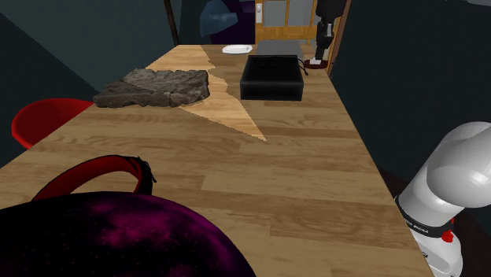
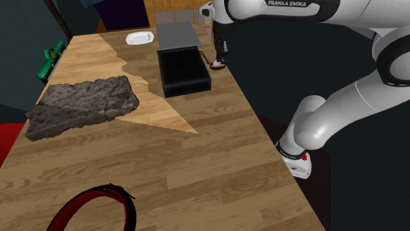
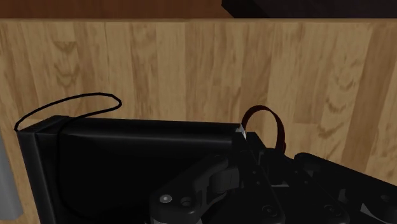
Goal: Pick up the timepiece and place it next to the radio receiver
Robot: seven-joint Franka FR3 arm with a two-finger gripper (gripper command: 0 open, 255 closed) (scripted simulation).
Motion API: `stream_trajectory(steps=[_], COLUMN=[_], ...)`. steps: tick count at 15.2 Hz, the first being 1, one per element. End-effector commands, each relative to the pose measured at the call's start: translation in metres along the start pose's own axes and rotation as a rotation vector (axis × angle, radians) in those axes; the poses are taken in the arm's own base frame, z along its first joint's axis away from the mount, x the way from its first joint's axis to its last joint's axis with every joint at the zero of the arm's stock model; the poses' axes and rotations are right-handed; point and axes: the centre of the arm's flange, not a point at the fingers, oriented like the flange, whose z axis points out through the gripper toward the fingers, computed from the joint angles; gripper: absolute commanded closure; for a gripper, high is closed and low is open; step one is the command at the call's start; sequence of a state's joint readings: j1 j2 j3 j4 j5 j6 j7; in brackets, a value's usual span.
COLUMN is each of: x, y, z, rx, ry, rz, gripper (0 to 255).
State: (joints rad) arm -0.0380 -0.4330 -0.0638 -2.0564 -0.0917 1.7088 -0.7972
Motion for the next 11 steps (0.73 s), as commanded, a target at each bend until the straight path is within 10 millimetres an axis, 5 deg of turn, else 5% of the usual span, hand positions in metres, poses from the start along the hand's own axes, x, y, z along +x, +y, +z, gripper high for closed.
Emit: stream_trajectory(steps=[1, 11], x=[0.000, -0.001], y=[-0.002, -0.008], z=[0.011, 0.064], rx=[0.000, 0.000], ry=[0.000, 0.000], rz=[0.000, 0.000], gripper=[255, 255])
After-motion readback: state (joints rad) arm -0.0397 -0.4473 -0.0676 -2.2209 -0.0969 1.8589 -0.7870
